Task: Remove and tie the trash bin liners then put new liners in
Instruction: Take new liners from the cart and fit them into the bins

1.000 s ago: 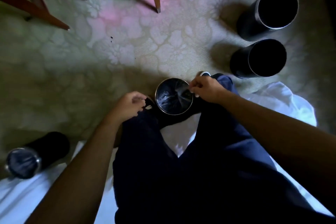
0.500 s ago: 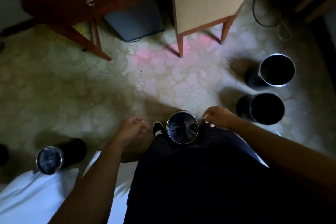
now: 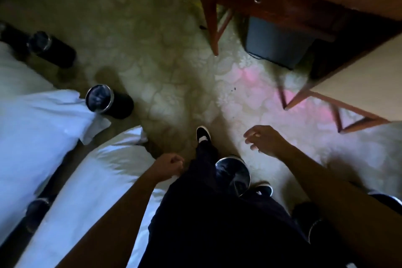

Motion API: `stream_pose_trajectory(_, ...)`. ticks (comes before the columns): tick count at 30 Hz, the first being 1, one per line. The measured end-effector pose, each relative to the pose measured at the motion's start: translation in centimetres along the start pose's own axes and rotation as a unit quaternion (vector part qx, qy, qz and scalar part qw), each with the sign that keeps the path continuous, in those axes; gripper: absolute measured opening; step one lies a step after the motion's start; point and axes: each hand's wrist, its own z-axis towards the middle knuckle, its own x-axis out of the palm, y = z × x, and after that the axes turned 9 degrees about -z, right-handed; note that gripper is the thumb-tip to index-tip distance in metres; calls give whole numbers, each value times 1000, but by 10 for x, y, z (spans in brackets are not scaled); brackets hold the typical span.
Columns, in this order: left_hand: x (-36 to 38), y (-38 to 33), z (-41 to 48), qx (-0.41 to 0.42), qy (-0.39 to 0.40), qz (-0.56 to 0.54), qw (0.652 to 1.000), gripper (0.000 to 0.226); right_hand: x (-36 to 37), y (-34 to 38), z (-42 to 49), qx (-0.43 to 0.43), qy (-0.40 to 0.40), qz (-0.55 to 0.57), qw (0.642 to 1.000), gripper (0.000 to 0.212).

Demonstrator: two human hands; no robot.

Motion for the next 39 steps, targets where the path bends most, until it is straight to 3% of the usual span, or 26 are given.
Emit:
stream_pose_trajectory(5,-60,43,28,-28,-10,-43,999,9,12,121,56,-76,10,-84,994,8)
stream_pose_trajectory(9,-126,39,58,-32,-1,-88,996,10,22,187,95,-68,9,-119,991,10)
stream_pose_trajectory(20,-293,-62,146,41,-46,-159,985,13,-1,234,210,37,30,-241,969,13)
stream_pose_trajectory(26,-371,-114,198,58,-92,-177,978,13,-26,290,295,64,61,-230,969,11)
stream_pose_trajectory(32,-460,-148,249,-22,-119,-201,972,15,-50,421,410,16,100,-229,968,9)
stream_pose_trajectory(39,-536,-153,279,-49,-152,-303,940,18,-48,624,507,-110,166,-276,940,14)
